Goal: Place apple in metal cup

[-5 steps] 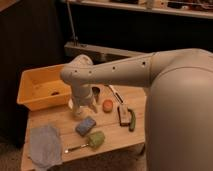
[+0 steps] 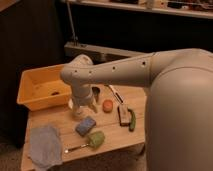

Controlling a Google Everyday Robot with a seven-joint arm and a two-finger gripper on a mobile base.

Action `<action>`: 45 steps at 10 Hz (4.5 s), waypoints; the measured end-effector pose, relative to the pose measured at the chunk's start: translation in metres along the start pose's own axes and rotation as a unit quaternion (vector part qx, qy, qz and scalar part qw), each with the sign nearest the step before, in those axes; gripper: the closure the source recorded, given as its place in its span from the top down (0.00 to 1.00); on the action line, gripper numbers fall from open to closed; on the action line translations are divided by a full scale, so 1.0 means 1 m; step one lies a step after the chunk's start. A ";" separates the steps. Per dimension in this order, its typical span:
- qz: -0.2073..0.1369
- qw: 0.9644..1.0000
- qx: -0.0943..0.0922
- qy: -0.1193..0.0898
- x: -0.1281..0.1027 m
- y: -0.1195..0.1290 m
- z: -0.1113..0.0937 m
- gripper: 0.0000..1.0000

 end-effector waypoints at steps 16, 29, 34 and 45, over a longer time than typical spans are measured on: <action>0.018 1.000 -0.003 -0.010 -0.007 -0.009 0.009 0.65; 0.116 0.985 -0.111 -0.065 -0.086 -0.128 0.091 0.65; 0.122 0.984 -0.113 -0.068 -0.105 -0.142 0.114 0.65; 0.107 0.985 -0.118 -0.063 -0.123 -0.132 0.142 0.65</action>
